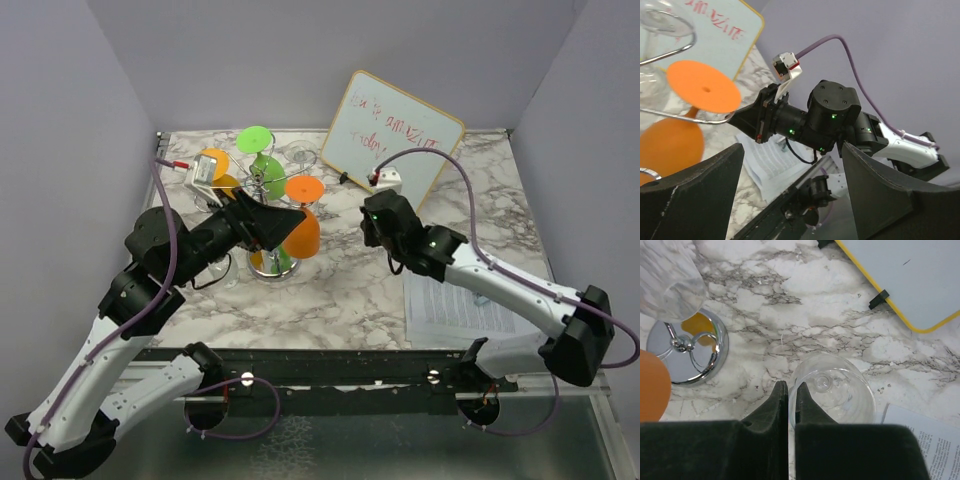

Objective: Place the wine glass upside down on the wine glass rack

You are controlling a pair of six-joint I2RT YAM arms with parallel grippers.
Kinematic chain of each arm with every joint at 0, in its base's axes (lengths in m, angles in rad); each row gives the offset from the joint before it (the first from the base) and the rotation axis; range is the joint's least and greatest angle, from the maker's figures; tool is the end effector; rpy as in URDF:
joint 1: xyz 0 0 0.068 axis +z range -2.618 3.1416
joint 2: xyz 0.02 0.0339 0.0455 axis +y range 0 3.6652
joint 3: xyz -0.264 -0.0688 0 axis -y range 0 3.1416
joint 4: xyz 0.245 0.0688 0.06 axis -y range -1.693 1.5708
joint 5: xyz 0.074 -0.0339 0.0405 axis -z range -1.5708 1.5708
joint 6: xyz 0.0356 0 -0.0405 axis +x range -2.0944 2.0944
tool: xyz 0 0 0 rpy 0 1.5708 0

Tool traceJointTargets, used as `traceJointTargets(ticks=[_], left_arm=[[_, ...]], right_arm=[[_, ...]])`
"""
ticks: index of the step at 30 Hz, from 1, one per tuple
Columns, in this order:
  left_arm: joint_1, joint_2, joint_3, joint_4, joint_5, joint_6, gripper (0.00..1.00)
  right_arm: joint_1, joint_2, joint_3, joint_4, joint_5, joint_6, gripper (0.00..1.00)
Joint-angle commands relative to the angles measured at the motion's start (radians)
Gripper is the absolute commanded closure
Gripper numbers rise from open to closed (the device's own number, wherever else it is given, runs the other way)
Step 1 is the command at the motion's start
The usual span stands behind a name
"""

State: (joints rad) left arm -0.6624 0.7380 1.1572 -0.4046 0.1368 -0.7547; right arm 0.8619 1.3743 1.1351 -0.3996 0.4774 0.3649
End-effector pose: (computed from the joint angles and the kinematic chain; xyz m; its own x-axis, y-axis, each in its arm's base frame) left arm 0.1021 -0.0858 0.4472 -0.4827 -0.4842 -0.7298 0.5300 0.5018 -0.6835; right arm 0.2113 0.2212 0.3097 -0.5175 -0.1165 -0.8477 -0.2670 0.9632 0.0306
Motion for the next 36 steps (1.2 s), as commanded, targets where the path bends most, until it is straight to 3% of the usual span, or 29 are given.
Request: traceJointTargets(ticks=[1,10,15,18,25,36], left_arm=[[-0.001,0.08,0.071,0.123,0.178,-0.115,0.2],[-0.001,0.203,0.129,0.25,0.184,-0.255,0.2],[-0.001,0.245,0.112,0.332,0.16,-0.343,0.16],[-0.004,0.294,0.135,0.364,0.15,-0.38,0.05],[-0.063,0.422,0.211,0.446,0.094,-0.419,0.04],[-0.317,0.583,0.306,0.536,-0.358,-0.387,0.06]], right_arm=[[-0.004,-0.168,-0.061,0.122,0.076,-0.002,0.99],[-0.004,-0.548,-0.25,0.403,0.113,-0.007,0.99],[-0.004,-0.715,-0.338,0.617,0.131,0.005,0.99],[-0.004,-0.778,-0.39,0.771,0.14,0.015,0.99],[-0.004,-0.828,-0.426,0.994,0.136,0.06,0.99],[-0.006,-0.847,-0.44,1.093,0.077,0.197,0.99]])
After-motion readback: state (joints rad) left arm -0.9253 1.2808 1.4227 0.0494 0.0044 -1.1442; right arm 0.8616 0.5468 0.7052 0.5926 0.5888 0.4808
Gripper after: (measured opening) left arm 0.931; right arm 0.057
